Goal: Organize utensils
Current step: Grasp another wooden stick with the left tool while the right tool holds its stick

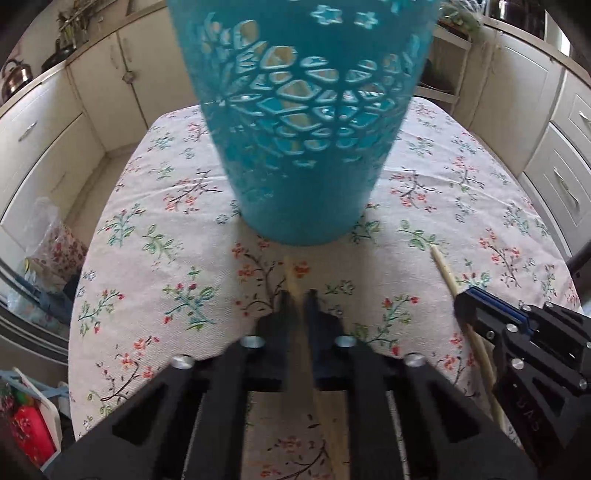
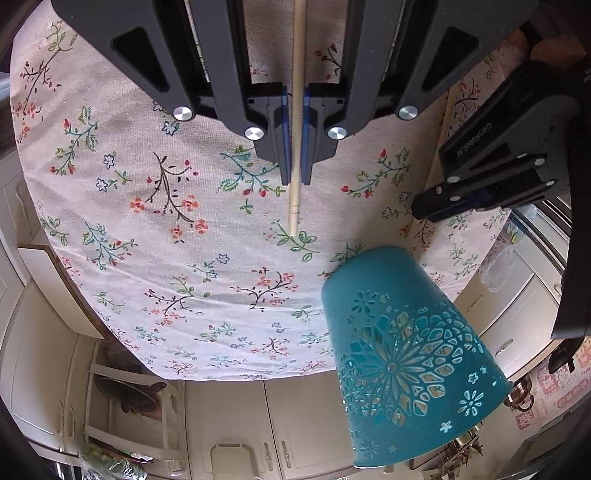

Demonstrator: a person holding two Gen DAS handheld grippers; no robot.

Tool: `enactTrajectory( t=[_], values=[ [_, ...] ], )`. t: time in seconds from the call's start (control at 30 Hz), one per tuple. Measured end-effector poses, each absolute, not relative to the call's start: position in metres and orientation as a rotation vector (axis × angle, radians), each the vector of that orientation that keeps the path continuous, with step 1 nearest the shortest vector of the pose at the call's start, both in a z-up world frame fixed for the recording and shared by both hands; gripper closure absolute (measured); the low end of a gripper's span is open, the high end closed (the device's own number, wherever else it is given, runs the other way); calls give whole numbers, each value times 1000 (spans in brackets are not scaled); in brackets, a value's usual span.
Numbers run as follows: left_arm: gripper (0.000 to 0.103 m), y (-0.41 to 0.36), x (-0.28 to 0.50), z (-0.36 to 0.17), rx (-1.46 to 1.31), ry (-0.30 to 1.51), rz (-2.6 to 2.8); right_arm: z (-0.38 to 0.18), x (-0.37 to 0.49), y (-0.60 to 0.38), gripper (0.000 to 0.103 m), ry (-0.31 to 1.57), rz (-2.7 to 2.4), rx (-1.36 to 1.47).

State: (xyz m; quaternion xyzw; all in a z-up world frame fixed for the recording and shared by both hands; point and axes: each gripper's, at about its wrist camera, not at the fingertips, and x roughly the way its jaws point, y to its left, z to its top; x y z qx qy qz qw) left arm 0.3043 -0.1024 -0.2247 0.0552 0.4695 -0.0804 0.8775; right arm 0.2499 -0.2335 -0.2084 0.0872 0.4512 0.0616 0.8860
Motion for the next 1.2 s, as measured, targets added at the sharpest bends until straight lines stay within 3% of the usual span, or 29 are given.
enactTrajectory(
  t=[0.3,0.97,1.2],
  values=[
    [98,-53,286,-210,-131,889,-210,-209,252,-228,97,915,117,162],
    [98,15,268,-169,-314,759,-207,-210,255,-220,97,901,86,106],
    [98,27,264,-115,-349,646,-240,-211,254,-222,97,901,100,129]
  ],
)
